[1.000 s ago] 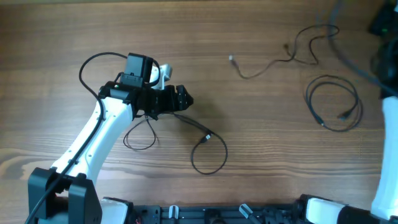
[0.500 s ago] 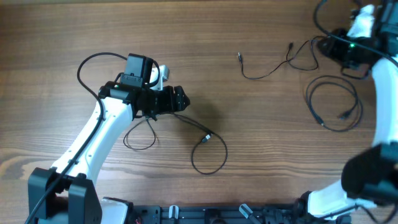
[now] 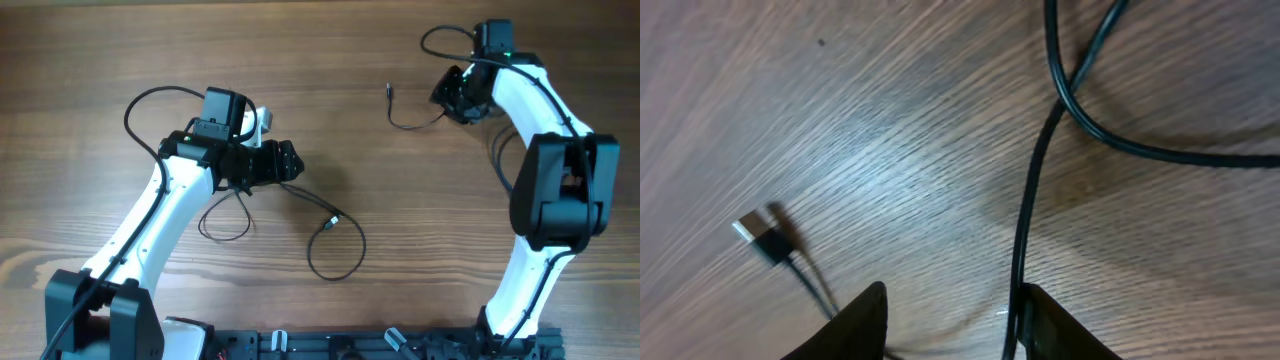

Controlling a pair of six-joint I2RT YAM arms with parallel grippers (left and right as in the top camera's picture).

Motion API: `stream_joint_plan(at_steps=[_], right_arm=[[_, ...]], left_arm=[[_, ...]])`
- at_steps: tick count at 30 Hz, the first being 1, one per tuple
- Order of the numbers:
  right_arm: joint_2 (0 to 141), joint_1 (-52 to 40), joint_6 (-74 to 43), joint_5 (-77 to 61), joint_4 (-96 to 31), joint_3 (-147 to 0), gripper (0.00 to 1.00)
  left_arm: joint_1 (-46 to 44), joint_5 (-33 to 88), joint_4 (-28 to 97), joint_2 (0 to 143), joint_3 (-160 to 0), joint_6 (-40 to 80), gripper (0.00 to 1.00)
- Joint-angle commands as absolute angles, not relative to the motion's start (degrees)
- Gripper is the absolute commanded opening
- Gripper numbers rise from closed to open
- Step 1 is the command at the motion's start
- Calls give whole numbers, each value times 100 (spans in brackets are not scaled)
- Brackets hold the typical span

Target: Untangle cables

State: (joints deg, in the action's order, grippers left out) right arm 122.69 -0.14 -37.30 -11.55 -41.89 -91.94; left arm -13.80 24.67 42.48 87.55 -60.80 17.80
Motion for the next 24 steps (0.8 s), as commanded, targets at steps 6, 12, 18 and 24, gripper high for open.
stream_joint_plan(at_steps=[6,12,18,24], right_arm=[[12387,-233,-4431,-506,-3839,-8543,6],[11273,482,-2681,-416,-4254,-8829,4],[9161,2344,-2674,-237,-4917,-8847,4],[9070,2471,-2200,-513,-6029,-8761,4]], left_arm=[[-1393,2412,4335,8739,-6097,1669,83],[-1393,2412,4335,8739,-6097,1671,82],[-1393,2412,4333,8739,-6097,1671,82],[-1393,2416,4338,8739,-6097,1693,81]])
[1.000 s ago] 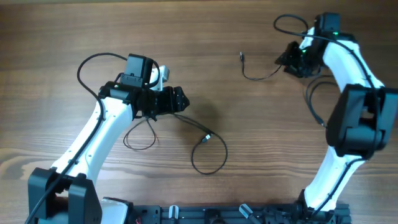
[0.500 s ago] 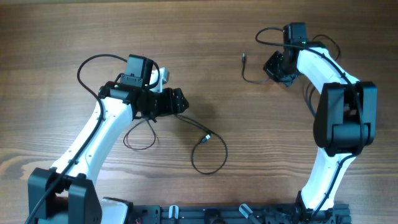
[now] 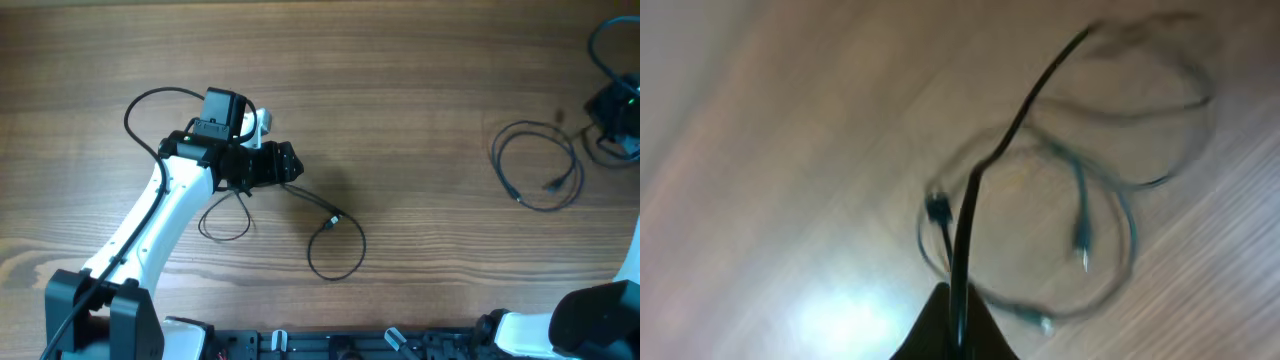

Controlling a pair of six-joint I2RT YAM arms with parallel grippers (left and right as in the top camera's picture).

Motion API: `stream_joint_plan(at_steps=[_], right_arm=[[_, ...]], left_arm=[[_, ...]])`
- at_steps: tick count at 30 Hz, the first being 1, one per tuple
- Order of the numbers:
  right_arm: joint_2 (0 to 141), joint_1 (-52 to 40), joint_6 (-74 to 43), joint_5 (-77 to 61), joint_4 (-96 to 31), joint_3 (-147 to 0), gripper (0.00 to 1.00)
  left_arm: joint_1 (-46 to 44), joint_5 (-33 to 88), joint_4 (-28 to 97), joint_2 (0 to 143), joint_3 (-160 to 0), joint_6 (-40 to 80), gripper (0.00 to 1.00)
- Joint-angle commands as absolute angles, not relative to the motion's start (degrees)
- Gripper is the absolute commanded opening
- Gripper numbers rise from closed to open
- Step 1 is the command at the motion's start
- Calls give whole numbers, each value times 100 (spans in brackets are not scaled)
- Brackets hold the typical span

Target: Untangle cables

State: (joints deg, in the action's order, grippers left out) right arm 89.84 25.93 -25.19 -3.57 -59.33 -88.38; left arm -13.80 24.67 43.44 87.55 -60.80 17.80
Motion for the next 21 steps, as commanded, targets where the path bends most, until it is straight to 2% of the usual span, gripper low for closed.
stream_joint_plan(at_steps=[1,8,9,10,12,17,21], right_arm=[[9076,2458,-2167,-515,-5994,-8750,4],[9146,2460,-1955,-825,-4993,-8748,6],[9185,2460,-1966,-707,-5000,-8748,17],[9251,2460,-1964,-685,-5048,-8746,60],[9314,2460,-1951,-683,-5151,-8733,98],[9345,2460,-1949,-714,-5242,-8687,100],[9345,2458,-1608,-1479,-5459,-8687,99]], left_arm=[[-1393,2414,4338,8739,-6097,1693,81],[-1402,2414,4348,8739,-6097,1693,80],[-1402,2414,4362,8739,-6097,1693,80],[-1402,2416,4366,8739,-6097,1693,80],[-1402,2414,4364,8739,-6097,1693,80],[-1402,2414,4359,8739,-6097,1691,80],[-1402,2414,4357,8739,-6097,1693,80]])
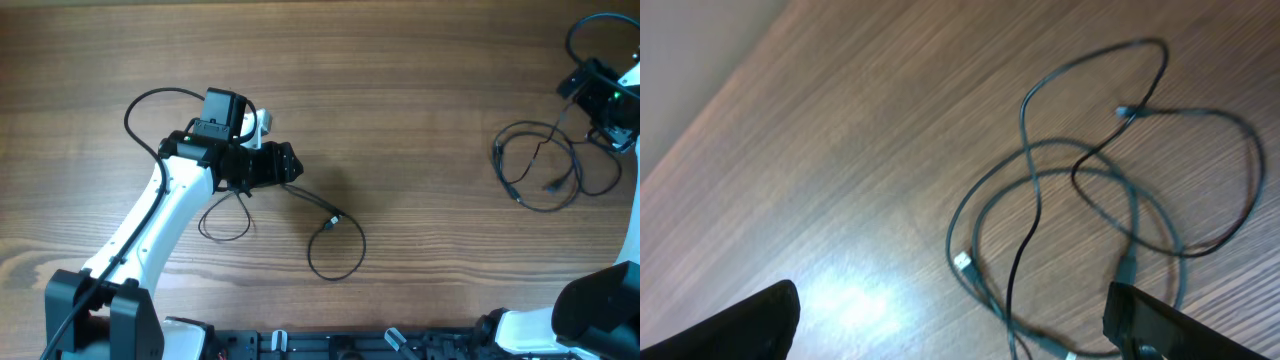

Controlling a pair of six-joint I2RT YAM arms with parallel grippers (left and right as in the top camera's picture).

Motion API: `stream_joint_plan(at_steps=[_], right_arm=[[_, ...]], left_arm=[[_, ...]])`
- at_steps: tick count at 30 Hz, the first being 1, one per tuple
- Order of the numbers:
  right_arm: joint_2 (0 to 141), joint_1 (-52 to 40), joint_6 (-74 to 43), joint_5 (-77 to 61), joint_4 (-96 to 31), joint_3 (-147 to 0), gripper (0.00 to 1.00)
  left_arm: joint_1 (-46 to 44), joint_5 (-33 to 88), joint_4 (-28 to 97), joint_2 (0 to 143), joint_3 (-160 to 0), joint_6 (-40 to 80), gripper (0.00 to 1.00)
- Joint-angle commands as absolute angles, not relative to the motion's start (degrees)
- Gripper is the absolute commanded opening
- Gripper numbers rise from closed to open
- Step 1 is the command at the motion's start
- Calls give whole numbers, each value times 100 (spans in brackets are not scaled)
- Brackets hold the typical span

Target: Untangle cables

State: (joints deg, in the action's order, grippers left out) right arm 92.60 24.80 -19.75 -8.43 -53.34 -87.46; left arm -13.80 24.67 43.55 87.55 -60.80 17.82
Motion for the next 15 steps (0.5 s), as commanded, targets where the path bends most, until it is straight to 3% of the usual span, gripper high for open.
stream_joint_plan(at_steps=[1,3,4,5,9,15], right_arm=[[9345,2451,-1302,-1922,-5470,-8665,90],[9345,2366,-897,-2285,-5470,-8565,70],[9345,2272,-755,-2298,-5422,-8401,36],[9345,2187,-742,-2272,-5290,-8208,28],[9356,1988,-779,-2143,-4397,-7155,11],[9356,2049,-2694,1004,-4519,-6307,9]], left_arm=[[-1402,2414,4355,8739,-6097,1691,80],[-1402,2414,4355,8739,-6097,1691,80],[-1402,2414,4355,8739,-6097,1693,80],[-1402,2414,4355,8739,-6097,1693,80],[-1402,2416,4362,8739,-6097,1695,80],[-1402,2416,4362,8739,-6097,1712,80]])
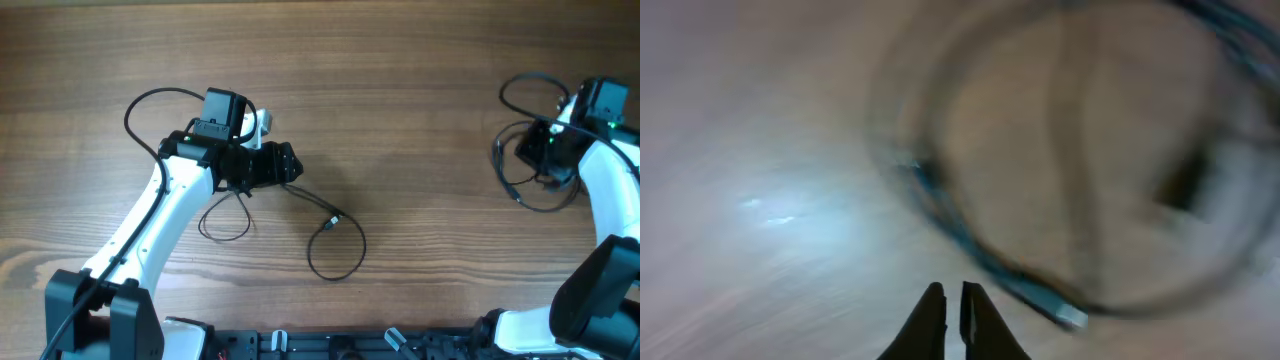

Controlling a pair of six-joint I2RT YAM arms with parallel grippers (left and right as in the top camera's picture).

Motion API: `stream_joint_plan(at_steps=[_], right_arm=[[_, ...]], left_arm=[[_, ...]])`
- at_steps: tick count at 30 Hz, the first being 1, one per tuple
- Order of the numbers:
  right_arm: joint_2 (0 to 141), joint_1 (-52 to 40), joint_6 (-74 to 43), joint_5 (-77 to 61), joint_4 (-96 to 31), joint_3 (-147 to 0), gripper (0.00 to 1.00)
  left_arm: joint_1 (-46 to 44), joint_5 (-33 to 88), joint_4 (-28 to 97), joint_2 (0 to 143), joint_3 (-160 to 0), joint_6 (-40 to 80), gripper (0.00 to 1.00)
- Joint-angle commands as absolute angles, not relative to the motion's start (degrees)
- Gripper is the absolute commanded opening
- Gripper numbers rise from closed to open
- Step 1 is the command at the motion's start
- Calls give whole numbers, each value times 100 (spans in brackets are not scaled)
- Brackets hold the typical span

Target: Untangle cables

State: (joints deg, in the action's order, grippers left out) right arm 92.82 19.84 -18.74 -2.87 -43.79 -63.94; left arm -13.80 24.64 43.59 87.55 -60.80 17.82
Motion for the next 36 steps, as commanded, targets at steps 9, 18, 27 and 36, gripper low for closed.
stream_joint_plan(at_steps=[9,18,27,36], right_arm=[[9356,2226,-3059,917,-4781,-6307,6],[9356,1824,-1186,-2235,-4091,-6309,25],[10044,2040,-1953,-156,-4010,-6307,22],[10193,3317,-3516,502,-4880,-6309,6]], left_arm=[[-1402,2414,4362,8739,-6097,1708,81],[-1282,1728,4534,8739,-6099,1712,82],[-1284,1752,4615,8739,-6099,1715,81],[-1284,1750,4652,8739,-6099,1710,81]])
